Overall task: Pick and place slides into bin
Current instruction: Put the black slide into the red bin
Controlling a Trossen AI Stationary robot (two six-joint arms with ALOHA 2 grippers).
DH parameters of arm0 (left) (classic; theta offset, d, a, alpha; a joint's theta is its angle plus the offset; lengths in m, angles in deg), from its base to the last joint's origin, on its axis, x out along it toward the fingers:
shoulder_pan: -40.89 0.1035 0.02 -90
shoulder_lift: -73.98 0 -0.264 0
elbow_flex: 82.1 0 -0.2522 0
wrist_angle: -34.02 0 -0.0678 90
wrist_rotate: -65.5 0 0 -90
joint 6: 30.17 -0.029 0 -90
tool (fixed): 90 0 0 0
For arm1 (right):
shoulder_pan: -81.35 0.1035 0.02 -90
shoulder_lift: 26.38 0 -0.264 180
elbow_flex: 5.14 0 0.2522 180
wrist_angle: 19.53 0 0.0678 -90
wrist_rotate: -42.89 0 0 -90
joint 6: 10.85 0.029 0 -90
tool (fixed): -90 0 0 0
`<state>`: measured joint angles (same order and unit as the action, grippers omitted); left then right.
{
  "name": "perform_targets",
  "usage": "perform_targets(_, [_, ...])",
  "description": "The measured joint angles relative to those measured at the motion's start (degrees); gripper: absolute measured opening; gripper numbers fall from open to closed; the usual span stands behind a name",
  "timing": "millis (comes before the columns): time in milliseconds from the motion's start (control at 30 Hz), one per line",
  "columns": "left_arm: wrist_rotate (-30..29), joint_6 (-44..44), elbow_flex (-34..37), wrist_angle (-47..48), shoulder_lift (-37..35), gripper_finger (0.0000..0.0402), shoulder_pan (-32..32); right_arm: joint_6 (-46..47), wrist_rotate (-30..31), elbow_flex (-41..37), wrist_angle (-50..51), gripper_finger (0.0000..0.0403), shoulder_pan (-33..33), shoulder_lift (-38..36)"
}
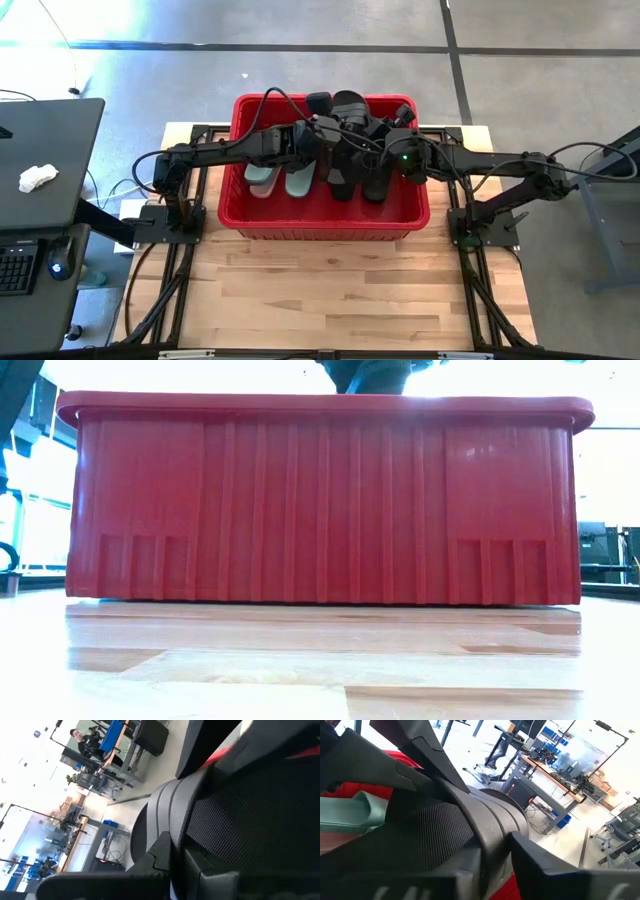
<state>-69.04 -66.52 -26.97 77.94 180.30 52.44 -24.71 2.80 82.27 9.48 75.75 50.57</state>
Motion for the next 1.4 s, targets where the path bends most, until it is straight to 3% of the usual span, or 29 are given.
perform_targets(167, [0.16, -1.33, 0.0, 0.05, 0.0, 0.0008, 0.0, -0.15, -0.21, 0.0, 0.02, 0.0008, 0.0, -0.02])
perform_targets(367, [1.47, -3.72, -0.04, 1.15, 0.0, 0.0059, -0.07, -0.62, 0.57, -0.02, 2.01, 0.0002, 0.0, 0.0])
perform_targets(700, [4.37, -4.56, -0.09, 2.59, -2.17, 0.0171, -0.13, -0.95, 7.16, -0.09, 6.08, 0.0001, -0.07, -0.67])
perform_targets(867, [4.2, -4.24, -0.09, 6.67, -4.12, 0.0209, -0.11, 5.0, 7.2, -0.09, 15.7, 0.0, -0.15, -1.51])
perform_targets(1100, [5.37, -2.61, -0.07, 13.28, -7.27, 0.0222, -0.09, 23.88, 2.54, -0.11, 36.47, 0.0, -3.42, -1.98])
perform_targets(1400, [7.29, -1.12, -0.04, 26.34, -8.13, 0.0223, 0.07, 24.7, -5.39, -1.16, 37.08, 0.0, -9.14, -0.73])
